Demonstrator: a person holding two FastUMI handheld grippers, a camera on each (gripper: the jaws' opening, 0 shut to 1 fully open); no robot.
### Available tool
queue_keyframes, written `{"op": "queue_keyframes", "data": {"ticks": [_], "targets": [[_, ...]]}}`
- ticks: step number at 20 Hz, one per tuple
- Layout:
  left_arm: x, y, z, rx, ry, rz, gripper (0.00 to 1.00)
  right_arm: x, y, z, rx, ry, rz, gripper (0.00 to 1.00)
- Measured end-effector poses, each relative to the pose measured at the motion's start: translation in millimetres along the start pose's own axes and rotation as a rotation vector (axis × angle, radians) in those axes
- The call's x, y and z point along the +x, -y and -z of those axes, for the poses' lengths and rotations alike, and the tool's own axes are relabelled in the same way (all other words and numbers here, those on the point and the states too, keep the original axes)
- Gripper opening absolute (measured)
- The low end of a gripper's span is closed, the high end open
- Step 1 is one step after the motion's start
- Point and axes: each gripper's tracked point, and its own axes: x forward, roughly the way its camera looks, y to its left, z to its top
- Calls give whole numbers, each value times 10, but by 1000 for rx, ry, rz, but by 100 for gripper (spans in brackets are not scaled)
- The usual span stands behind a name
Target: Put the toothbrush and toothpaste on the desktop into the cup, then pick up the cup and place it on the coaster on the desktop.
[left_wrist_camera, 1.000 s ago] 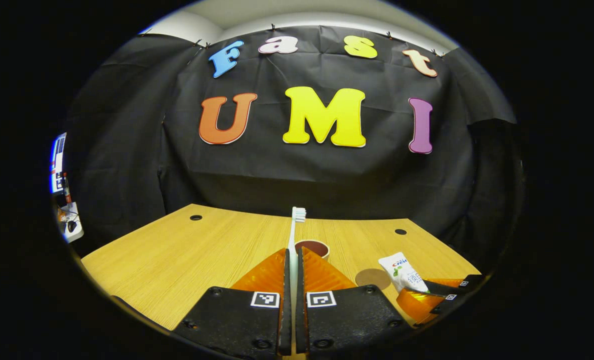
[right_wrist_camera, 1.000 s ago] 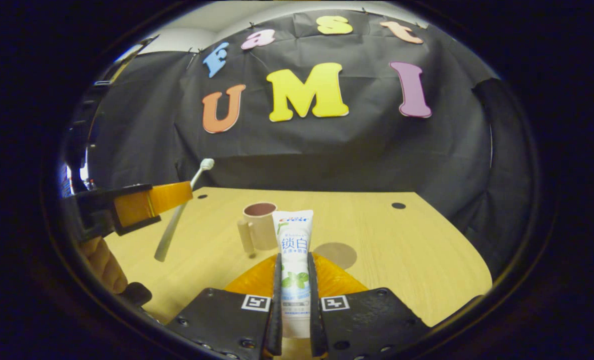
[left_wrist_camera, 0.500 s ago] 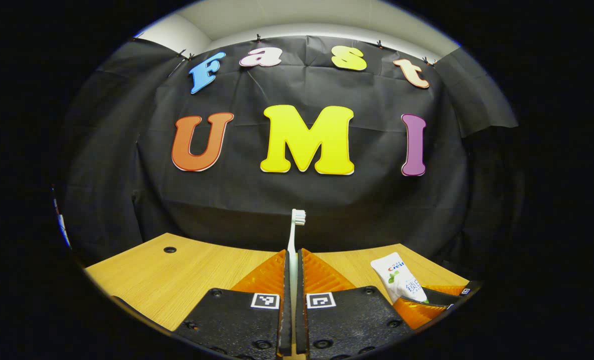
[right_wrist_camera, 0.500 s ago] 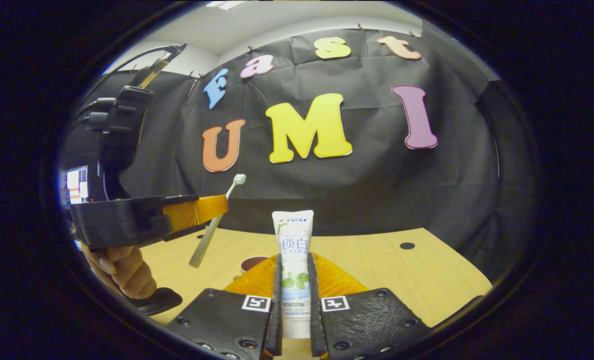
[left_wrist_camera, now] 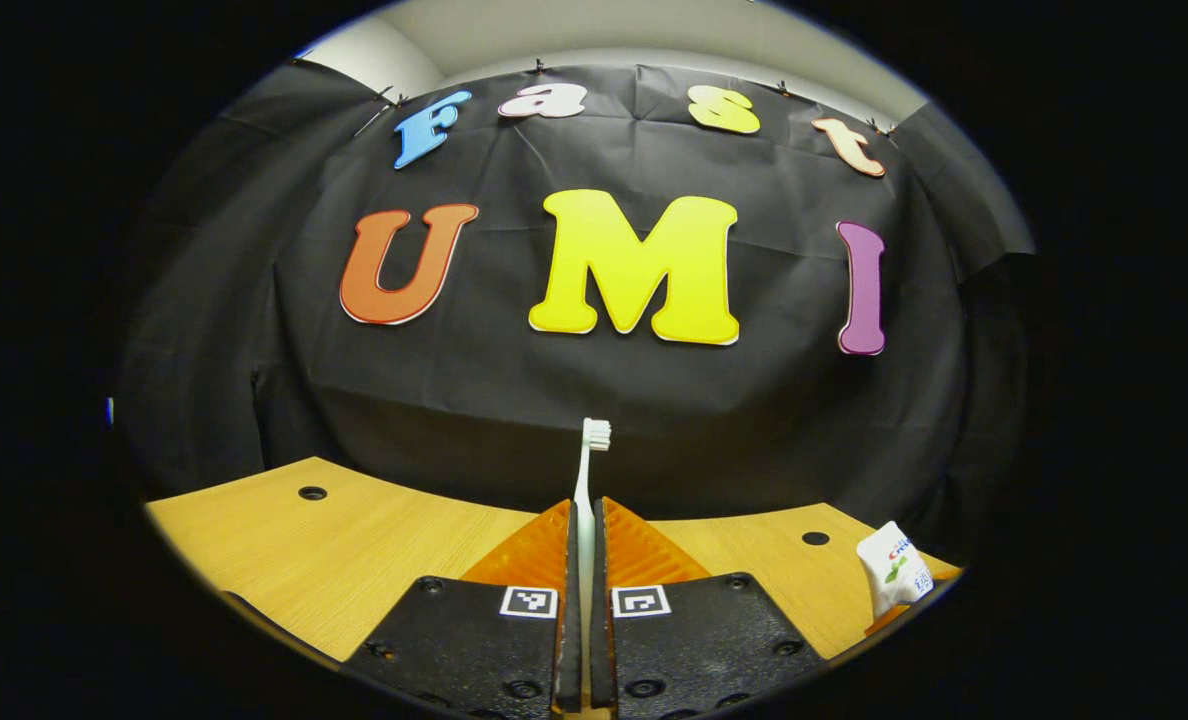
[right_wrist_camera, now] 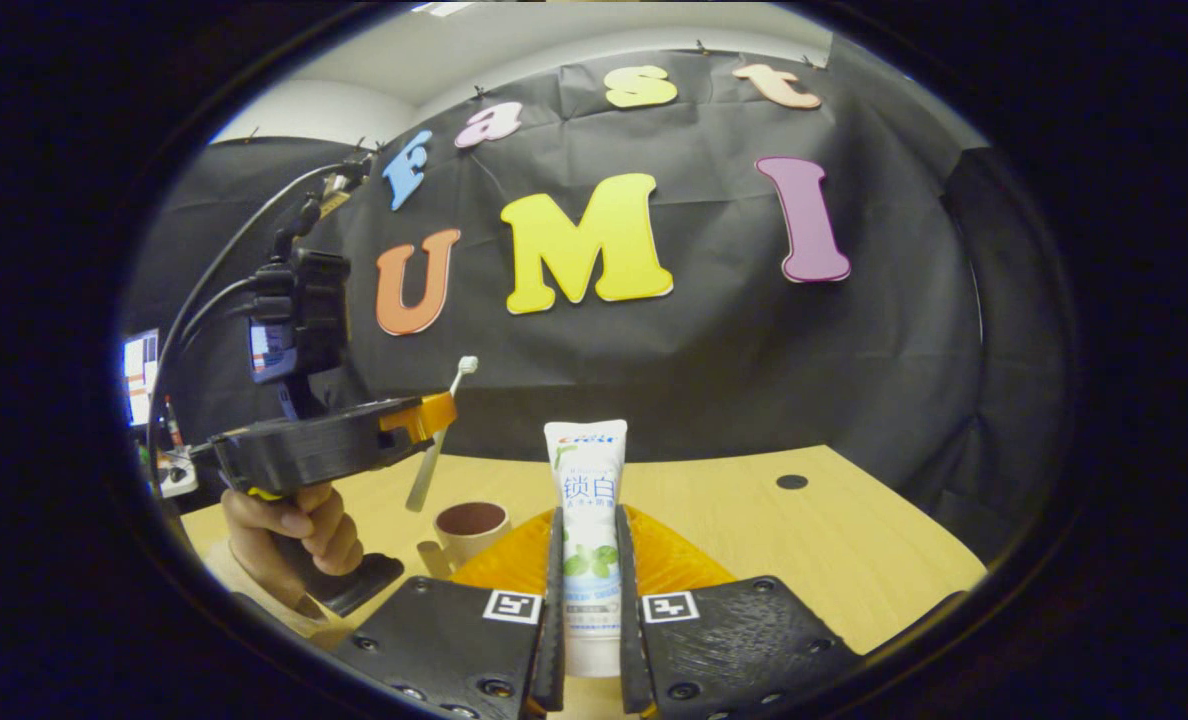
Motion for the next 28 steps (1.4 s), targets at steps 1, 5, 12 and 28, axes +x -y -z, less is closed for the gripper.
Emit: {"op": "queue_keyframes", "data": {"ticks": [1, 5, 12, 28], "targets": [[27, -4, 28, -1, -2, 2, 6, -4, -5, -9, -6, 5, -1, 22], [36, 12, 73, -7, -13, 8, 7, -23, 38, -50, -18, 27, 18, 22], [47, 67, 73, -7, -11, 20, 8, -17, 75, -49, -7, 28, 24, 22], [72, 80, 148, 6, -45, 47, 11, -50, 72, -57, -7, 27, 19, 22]]}}
